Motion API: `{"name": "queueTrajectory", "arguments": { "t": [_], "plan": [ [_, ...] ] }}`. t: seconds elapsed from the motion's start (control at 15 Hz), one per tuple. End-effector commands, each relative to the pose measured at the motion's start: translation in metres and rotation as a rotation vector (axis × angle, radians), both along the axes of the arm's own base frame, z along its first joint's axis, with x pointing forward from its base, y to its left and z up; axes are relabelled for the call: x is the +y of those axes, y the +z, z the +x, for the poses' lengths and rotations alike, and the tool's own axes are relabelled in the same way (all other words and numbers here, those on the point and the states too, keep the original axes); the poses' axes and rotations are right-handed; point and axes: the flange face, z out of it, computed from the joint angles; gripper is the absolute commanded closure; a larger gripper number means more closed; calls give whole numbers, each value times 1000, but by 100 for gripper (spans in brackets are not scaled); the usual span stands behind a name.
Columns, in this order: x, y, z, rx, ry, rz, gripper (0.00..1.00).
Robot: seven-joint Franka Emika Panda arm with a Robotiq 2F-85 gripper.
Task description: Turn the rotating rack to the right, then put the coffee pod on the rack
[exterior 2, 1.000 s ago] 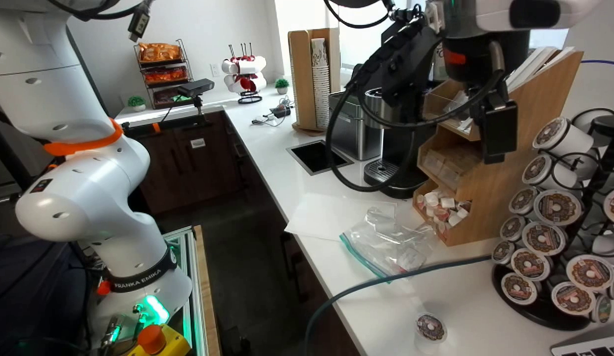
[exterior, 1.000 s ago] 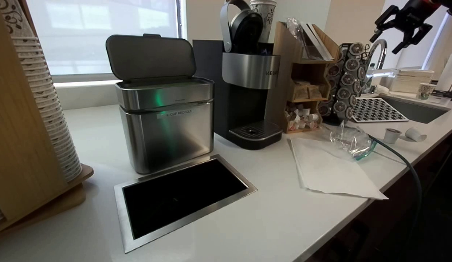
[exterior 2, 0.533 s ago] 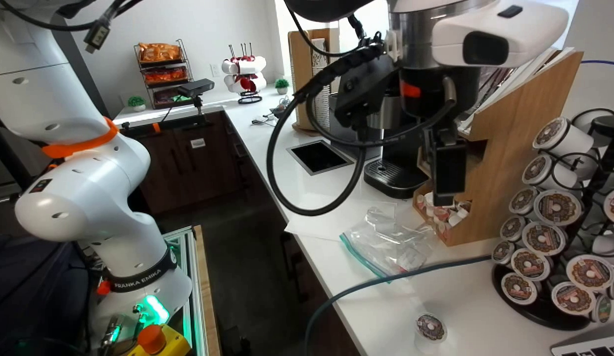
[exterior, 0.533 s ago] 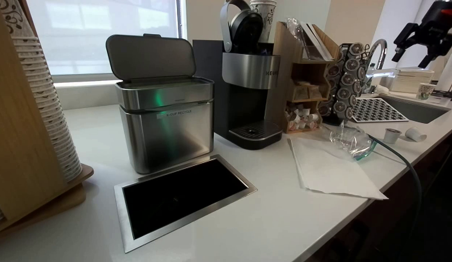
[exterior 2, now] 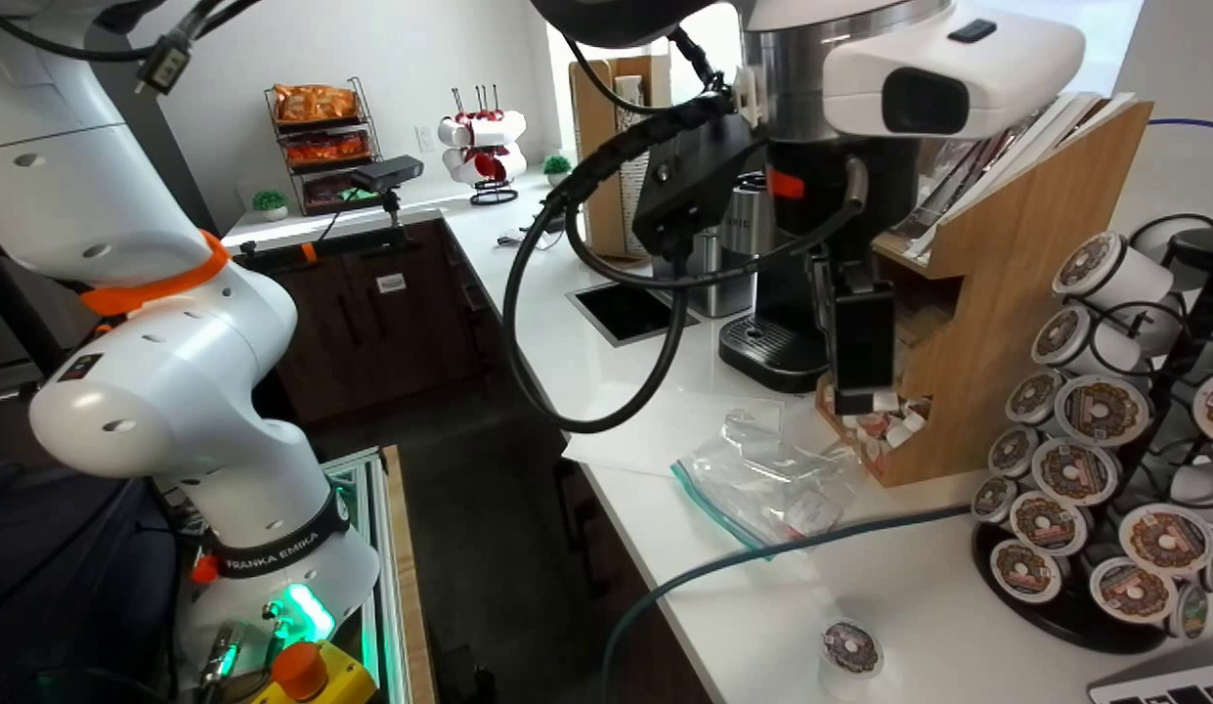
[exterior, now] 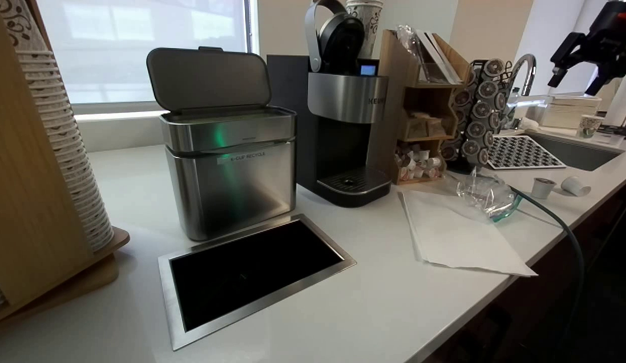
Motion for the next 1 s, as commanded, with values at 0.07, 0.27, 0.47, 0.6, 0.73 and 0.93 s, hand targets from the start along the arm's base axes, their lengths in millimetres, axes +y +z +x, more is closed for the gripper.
{"name": "queueTrajectory", "arguments": {
  "t": [0.07,0.27,0.47,0.6,0.73,0.93],
  "plan": [
    [-2,-14,-1,46,7,-6,0],
    [-8,-38,-13,105,50,-27,0],
    [-13,-63,-26,129,115,-32,0],
    [-14,-79,-32,133,186,-41,0],
    [-17,-95,-36,137,247,-61,0],
    [-16,-115,-38,143,312,-104,0]
  ]
}}
